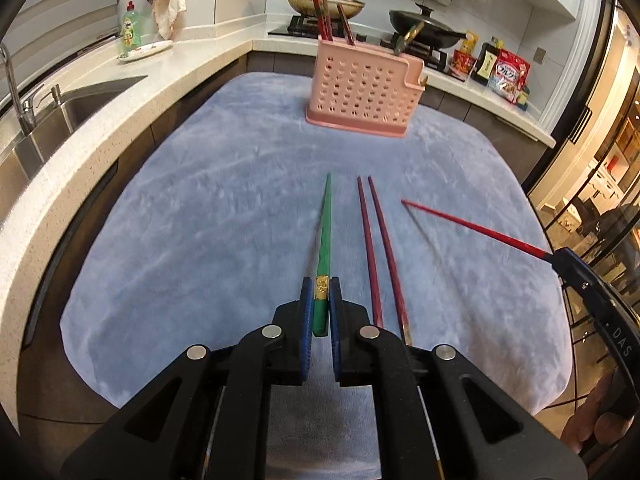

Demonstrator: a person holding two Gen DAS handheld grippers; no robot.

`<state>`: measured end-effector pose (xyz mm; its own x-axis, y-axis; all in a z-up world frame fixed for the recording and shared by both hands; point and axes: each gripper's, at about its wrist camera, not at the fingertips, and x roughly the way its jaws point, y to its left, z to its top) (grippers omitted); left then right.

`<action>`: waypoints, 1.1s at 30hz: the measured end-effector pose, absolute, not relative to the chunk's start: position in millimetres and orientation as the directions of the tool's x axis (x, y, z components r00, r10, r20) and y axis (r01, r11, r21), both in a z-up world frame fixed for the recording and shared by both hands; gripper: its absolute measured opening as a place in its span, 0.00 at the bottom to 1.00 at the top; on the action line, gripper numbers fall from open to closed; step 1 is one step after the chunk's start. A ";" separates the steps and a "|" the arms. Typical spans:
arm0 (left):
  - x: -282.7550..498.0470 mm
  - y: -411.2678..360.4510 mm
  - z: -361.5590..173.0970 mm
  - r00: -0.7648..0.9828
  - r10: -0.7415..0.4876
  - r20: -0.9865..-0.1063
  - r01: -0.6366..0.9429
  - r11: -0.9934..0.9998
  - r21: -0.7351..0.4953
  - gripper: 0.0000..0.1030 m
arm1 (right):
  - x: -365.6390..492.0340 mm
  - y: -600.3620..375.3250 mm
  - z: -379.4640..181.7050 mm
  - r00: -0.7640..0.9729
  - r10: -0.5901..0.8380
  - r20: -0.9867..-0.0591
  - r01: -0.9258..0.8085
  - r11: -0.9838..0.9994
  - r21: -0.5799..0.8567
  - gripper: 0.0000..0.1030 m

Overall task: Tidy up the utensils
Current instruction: 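Lift both chopsticks and carry them over the pink holder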

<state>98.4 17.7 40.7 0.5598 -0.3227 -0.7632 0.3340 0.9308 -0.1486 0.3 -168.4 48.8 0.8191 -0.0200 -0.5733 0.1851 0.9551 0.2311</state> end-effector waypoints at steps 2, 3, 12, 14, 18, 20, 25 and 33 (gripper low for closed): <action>103.7 20.0 54.0 0.577 -0.329 -0.747 0.333 0.931 -0.152 0.07 | 4.6 -174.6 61.1 0.831 -0.024 -0.555 0.188 0.952 0.240 0.07; 107.0 20.5 61.9 0.590 -0.331 -0.737 0.333 0.931 -0.152 0.06 | 7.0 -178.7 67.9 0.838 -0.024 -0.545 0.189 0.950 0.248 0.07; 137.9 17.9 100.8 0.668 -0.316 -0.673 0.325 0.938 -0.119 0.00 | 28.6 -197.6 104.1 0.871 -0.049 -0.490 0.199 0.945 0.259 0.07; 146.7 17.7 106.2 0.678 -0.311 -0.666 0.318 0.941 -0.115 0.00 | 31.9 -199.6 108.3 0.875 -0.053 -0.482 0.199 0.945 0.258 0.07; 154.7 26.7 106.6 0.674 -0.314 -0.669 0.299 0.944 -0.141 0.00 | 32.9 -201.5 108.4 0.876 -0.057 -0.479 0.204 0.944 0.261 0.07; 153.4 30.9 98.2 0.655 -0.325 -0.682 0.301 0.940 -0.159 0.00 | 30.5 -202.0 104.2 0.874 -0.055 -0.483 0.208 0.941 0.269 0.07; 136.3 33.5 49.6 0.589 -0.313 -0.745 0.316 0.938 -0.145 0.16 | 21.0 -204.2 96.5 0.871 -0.060 -0.488 0.227 0.930 0.289 0.07; 114.1 27.6 -16.6 0.502 -0.282 -0.817 0.331 0.936 -0.120 0.33 | 9.5 -203.9 96.2 0.871 -0.066 -0.487 0.239 0.923 0.302 0.07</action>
<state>114.1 27.6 -16.6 0.5024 -0.2824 -0.8172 0.3308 0.9360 -0.1201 9.5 -203.9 96.2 0.8707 -0.0657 -0.4874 0.2386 0.9230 0.3019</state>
